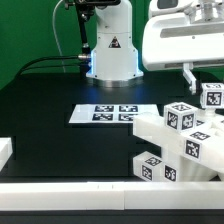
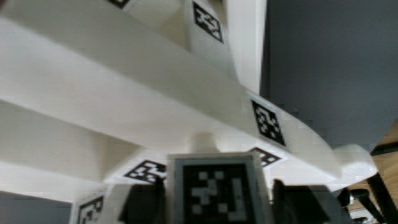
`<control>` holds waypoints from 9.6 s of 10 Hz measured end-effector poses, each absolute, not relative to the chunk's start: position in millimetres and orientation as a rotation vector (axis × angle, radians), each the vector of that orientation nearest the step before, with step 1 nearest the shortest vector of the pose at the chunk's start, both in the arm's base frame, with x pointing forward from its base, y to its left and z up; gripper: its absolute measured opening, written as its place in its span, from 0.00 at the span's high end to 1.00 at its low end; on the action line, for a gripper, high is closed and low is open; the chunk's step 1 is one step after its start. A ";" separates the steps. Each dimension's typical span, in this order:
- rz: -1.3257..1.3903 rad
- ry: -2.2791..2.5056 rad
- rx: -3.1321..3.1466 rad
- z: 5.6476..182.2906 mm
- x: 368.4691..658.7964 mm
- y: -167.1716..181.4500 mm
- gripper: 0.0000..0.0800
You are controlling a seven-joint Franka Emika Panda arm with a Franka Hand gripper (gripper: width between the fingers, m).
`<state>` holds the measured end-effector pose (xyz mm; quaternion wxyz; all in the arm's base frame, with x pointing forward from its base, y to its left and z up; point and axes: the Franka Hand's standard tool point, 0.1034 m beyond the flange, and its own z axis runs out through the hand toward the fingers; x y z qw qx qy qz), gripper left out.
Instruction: Assemble chair
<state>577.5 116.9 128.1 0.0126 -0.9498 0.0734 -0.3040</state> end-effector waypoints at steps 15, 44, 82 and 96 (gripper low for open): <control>-0.966 0.222 -2.965 121.7 580.4 116.9 0.65; -0.060 0.517 -3.003 119.5 603.3 102.3 0.19; -0.126 0.263 -3.131 124.2 604.8 109.0 0.19; -0.069 1.646 -2.518 123.9 608.8 105.3 0.64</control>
Offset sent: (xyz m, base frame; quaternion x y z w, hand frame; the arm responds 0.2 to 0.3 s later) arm 0.0098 -0.0026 0.0005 -0.0017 0.0020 -0.0019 1.0000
